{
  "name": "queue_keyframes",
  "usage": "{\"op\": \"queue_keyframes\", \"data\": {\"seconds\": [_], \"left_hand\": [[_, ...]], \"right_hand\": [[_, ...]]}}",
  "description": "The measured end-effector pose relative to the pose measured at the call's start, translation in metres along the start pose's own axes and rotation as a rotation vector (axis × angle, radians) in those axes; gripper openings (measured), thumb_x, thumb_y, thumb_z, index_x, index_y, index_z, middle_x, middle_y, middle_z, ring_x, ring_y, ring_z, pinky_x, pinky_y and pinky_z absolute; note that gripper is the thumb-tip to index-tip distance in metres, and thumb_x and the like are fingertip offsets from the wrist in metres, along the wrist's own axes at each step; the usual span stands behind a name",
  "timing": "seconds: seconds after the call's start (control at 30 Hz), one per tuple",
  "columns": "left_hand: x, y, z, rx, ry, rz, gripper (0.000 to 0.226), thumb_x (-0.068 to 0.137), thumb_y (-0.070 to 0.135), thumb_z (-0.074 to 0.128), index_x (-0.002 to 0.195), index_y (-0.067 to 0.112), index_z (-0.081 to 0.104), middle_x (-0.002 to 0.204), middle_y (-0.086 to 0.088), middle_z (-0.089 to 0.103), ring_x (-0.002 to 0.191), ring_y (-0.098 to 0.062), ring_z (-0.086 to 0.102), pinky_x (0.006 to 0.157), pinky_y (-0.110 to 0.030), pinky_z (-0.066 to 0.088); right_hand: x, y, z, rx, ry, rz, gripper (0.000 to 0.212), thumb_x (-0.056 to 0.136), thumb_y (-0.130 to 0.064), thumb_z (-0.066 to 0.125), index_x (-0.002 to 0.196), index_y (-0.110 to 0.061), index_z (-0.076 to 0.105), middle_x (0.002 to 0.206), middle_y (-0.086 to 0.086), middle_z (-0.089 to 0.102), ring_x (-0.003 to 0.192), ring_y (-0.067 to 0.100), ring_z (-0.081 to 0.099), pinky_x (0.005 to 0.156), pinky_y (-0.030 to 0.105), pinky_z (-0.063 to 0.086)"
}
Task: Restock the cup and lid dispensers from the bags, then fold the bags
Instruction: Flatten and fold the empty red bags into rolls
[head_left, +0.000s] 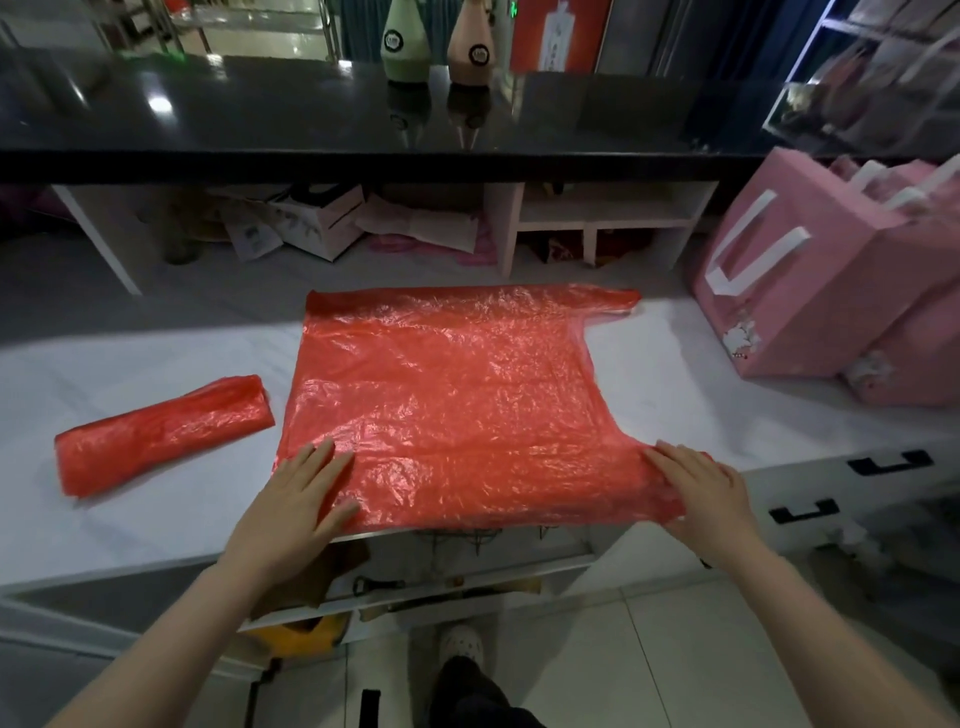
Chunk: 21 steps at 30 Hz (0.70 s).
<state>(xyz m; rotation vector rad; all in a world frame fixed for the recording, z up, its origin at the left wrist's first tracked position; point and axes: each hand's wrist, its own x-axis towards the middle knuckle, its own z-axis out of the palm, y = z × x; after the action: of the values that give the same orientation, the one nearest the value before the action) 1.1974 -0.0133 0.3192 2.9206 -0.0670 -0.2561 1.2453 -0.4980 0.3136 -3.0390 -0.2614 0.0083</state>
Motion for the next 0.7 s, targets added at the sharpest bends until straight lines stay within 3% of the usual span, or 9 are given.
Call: {"op": "queue_keyframes", "data": {"seconds": [0.07,0.13,0.23,0.33,0.4,0.5,0.6,0.7], "left_hand": [[0.001,0.000,-0.006,-0.042,0.002,-0.002,0.077,0.084,0.067,0.017,0.151,0.032,0.005,0.160,0.006,0.000,0.147,-0.015,-0.001,0.119,-0.037,0.005],[0.001,-0.003,-0.013,-0.085,0.052,-0.008,0.071,0.088,0.061,0.026,0.151,0.028,0.018,0.159,0.003,0.013,0.146,-0.018,0.011,0.118,-0.038,0.014],[0.000,-0.009,-0.022,-0.102,0.174,-0.008,0.062,0.092,0.053,0.038,0.146,0.022,0.037,0.153,-0.001,0.032,0.139,-0.022,0.030,0.113,-0.041,0.028],[0.004,-0.008,-0.026,-0.051,0.224,0.005,0.055,0.093,0.047,0.044,0.142,0.021,0.044,0.149,-0.002,0.040,0.136,-0.022,0.037,0.110,-0.041,0.032],[0.007,-0.007,-0.027,-0.038,0.209,-0.002,0.054,0.094,0.047,0.044,0.143,0.024,0.041,0.150,0.000,0.038,0.137,-0.020,0.035,0.110,-0.040,0.032],[0.014,-0.006,-0.024,-0.059,0.095,0.026,0.056,0.096,0.049,0.037,0.148,0.032,0.029,0.157,0.006,0.023,0.143,-0.015,0.022,0.112,-0.038,0.028],[0.019,-0.004,-0.020,-0.097,0.003,0.056,0.062,0.091,0.058,0.025,0.149,0.036,0.021,0.158,0.011,0.012,0.145,-0.011,0.012,0.115,-0.038,0.020],[0.026,-0.004,-0.021,-0.119,0.018,0.042,0.070,0.085,0.065,0.016,0.149,0.038,0.018,0.158,0.012,0.011,0.145,-0.011,0.013,0.115,-0.037,0.018]], "right_hand": [[0.004,0.004,0.000,0.134,0.092,0.020,0.072,0.061,-0.001,0.079,0.128,-0.018,0.060,0.132,0.006,0.057,0.120,0.032,0.053,0.099,0.044,0.039],[0.004,0.009,-0.003,0.242,0.209,0.050,0.054,0.061,0.010,0.074,0.112,-0.010,0.070,0.119,0.012,0.062,0.110,0.034,0.055,0.095,0.039,0.040],[-0.001,0.012,-0.008,0.347,0.353,0.211,0.036,0.068,0.012,0.069,0.095,-0.012,0.073,0.102,0.007,0.066,0.096,0.028,0.057,0.082,0.031,0.041],[-0.003,0.012,-0.012,0.630,0.418,0.496,0.039,0.079,0.007,0.058,0.100,-0.025,0.067,0.094,-0.002,0.066,0.082,0.018,0.059,0.067,0.025,0.040],[-0.001,0.013,-0.013,0.823,0.431,0.625,0.044,0.081,0.007,0.050,0.102,-0.029,0.062,0.095,0.000,0.065,0.079,0.020,0.061,0.067,0.030,0.048],[0.003,0.012,-0.014,0.952,0.371,0.644,0.043,0.081,0.012,0.046,0.101,-0.022,0.062,0.092,0.005,0.065,0.079,0.023,0.063,0.076,0.043,0.055],[0.006,0.008,-0.013,1.034,0.330,0.600,0.040,0.084,0.014,0.052,0.103,-0.020,0.063,0.093,0.005,0.064,0.079,0.017,0.063,0.068,0.028,0.054],[0.007,0.008,-0.011,1.049,0.313,0.616,0.036,0.085,0.012,0.056,0.102,-0.018,0.066,0.086,0.002,0.064,0.072,0.012,0.061,0.056,0.017,0.050]]}}
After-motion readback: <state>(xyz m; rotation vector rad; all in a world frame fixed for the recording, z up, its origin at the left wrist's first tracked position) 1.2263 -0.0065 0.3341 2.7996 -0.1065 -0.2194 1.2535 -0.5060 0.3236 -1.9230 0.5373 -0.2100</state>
